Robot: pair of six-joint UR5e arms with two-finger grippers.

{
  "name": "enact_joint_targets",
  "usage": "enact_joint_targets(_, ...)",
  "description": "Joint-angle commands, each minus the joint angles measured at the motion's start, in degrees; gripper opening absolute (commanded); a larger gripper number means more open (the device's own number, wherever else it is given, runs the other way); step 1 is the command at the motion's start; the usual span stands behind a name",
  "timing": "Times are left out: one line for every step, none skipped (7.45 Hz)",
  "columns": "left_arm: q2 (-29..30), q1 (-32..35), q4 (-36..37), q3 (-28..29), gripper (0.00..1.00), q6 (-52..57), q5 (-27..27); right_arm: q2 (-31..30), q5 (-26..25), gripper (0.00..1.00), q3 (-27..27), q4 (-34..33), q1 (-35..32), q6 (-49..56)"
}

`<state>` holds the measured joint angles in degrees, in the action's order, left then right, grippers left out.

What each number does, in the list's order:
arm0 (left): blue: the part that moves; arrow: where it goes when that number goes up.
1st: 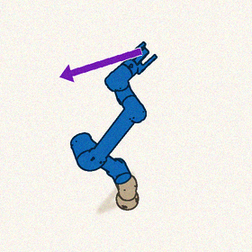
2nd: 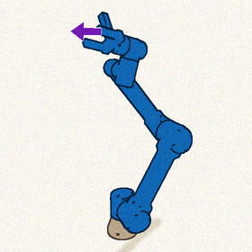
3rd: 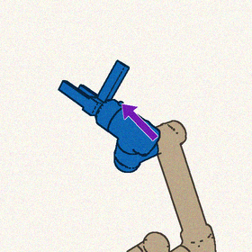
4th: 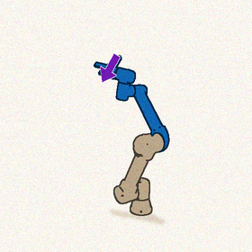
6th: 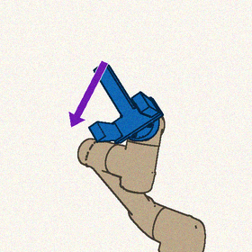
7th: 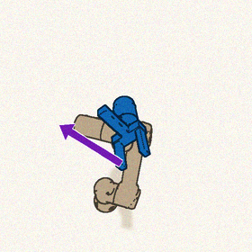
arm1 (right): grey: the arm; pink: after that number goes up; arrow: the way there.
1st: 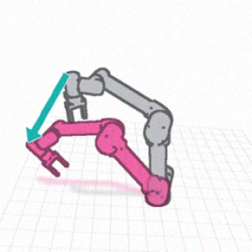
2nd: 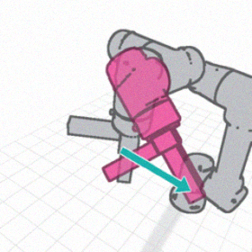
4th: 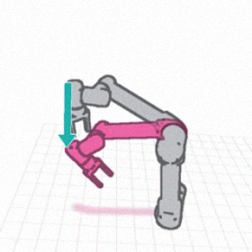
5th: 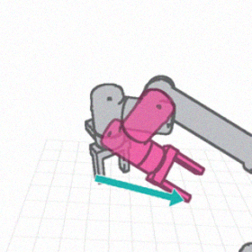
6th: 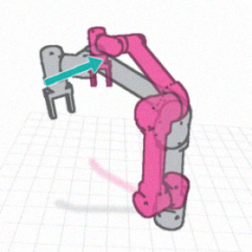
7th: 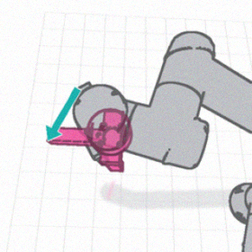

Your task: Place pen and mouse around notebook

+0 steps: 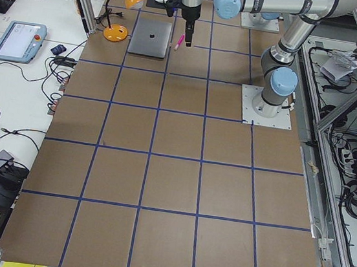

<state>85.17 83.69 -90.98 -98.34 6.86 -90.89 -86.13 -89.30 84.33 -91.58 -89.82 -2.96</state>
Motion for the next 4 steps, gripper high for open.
enact_joint_targets(-0.4,0.2,-0.3,0.1,1.00,-0.3,-0.6,0.0,0.0,1.00,0.0,0.0,0.0,0.1)
enact_joint_targets(-0.9,0.2,-0.3,0.0,1.00,-0.7,0.1,0.0,0.0,1.00,0.0,0.0,0.0,0.1)
enact_joint_targets(-1.1,0.2,-0.3,0.1,1.00,-0.8,1.3,0.0,0.0,1.00,0.0,0.0,0.0,0.1)
enact_joint_targets(-1.1,0.3,-0.4,-0.1,1.00,-0.8,1.1,0.0,-0.1,1.00,0.0,0.1,0.0,0.0)
